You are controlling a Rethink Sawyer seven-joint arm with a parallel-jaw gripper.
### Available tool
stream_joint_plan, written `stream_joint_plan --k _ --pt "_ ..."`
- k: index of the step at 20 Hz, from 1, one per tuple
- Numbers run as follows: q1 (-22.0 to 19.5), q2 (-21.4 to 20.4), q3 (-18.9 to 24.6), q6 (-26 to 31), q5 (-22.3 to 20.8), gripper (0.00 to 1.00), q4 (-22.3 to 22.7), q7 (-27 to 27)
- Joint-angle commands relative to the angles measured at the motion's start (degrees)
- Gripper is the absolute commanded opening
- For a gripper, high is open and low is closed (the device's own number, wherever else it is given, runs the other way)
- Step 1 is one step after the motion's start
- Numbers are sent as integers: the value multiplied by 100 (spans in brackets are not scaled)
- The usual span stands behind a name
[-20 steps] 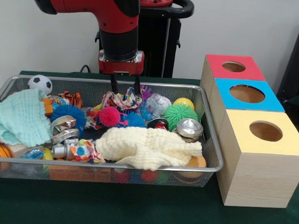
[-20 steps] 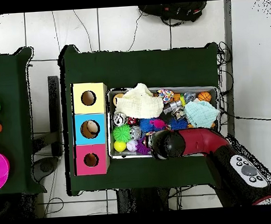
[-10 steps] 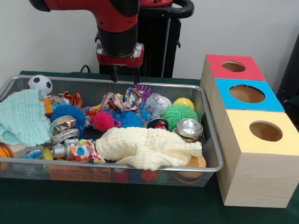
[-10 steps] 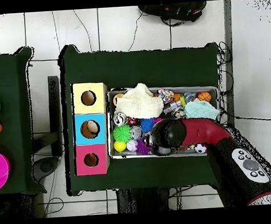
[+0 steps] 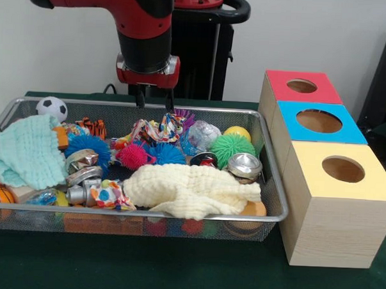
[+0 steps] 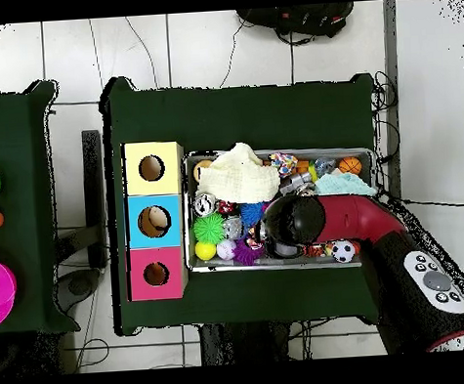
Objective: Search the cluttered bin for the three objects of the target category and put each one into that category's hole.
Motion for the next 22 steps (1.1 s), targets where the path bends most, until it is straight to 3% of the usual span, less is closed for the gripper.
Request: stream_joint_plan --k 1,8,11,19,22 --pt "-134 208 241 -147 -170 100 -558 -666" --pt "-299 505 348 244 -186 100 -1049 -1188" --pt "-502 607 447 237 -217 100 -1049 -1509" --pt "-955 356 604 155 -379 100 -624 -1801" --pt "-1254 10 737 173 -358 100 -166 -1953"
